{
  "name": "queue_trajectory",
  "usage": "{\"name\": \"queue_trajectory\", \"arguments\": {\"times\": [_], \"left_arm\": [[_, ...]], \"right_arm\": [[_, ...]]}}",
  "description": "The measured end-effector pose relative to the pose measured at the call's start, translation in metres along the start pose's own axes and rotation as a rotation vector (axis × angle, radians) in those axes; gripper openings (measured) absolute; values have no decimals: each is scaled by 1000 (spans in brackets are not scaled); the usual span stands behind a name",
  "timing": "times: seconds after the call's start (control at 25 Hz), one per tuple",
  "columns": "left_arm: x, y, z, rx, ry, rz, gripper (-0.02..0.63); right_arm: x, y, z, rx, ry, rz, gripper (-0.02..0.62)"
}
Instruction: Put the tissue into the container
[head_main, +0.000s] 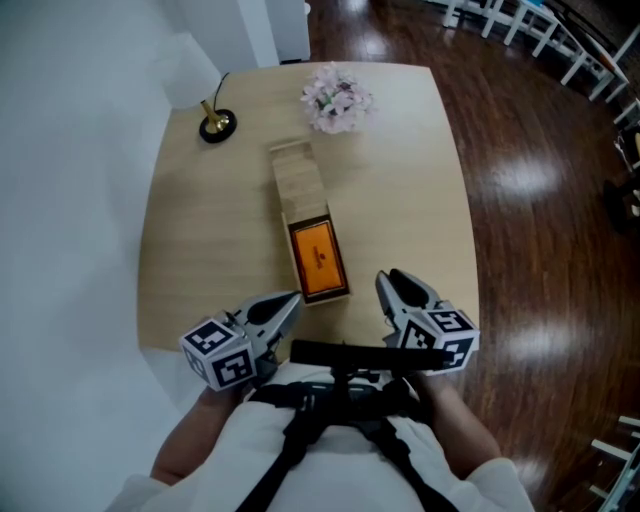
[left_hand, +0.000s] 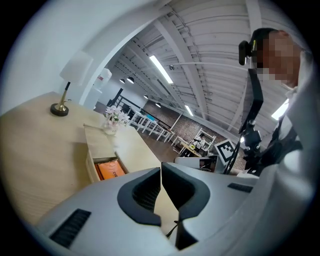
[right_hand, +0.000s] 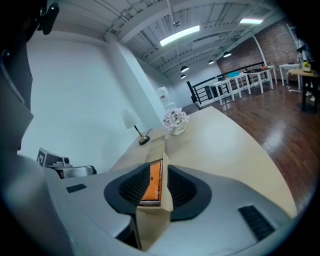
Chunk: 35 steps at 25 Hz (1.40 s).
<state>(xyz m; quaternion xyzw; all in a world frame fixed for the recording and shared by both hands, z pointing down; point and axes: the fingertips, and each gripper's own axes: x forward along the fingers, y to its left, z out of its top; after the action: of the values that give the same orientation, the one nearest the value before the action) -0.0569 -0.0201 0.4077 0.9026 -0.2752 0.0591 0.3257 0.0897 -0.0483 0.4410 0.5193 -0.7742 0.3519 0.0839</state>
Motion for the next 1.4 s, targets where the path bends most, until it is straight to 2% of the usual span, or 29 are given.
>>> {"name": "queue_trajectory", "arguments": {"times": [0.4, 0.56, 0.76, 1.4], "left_arm": [[7, -14, -7, 45, 60, -26, 0], [6, -16, -9, 46, 66, -25, 0], [4, -15, -11, 43, 66, -20, 0], [-3, -13, -19, 28, 81, -19, 0]], "right_arm": [[-9, 11, -6, 7, 0, 53, 83], [-10, 17, -7, 2, 7, 77, 60], [-9, 24, -8, -15, 9, 102, 0], [-3, 42, -21, -83, 74, 129, 0]]}}
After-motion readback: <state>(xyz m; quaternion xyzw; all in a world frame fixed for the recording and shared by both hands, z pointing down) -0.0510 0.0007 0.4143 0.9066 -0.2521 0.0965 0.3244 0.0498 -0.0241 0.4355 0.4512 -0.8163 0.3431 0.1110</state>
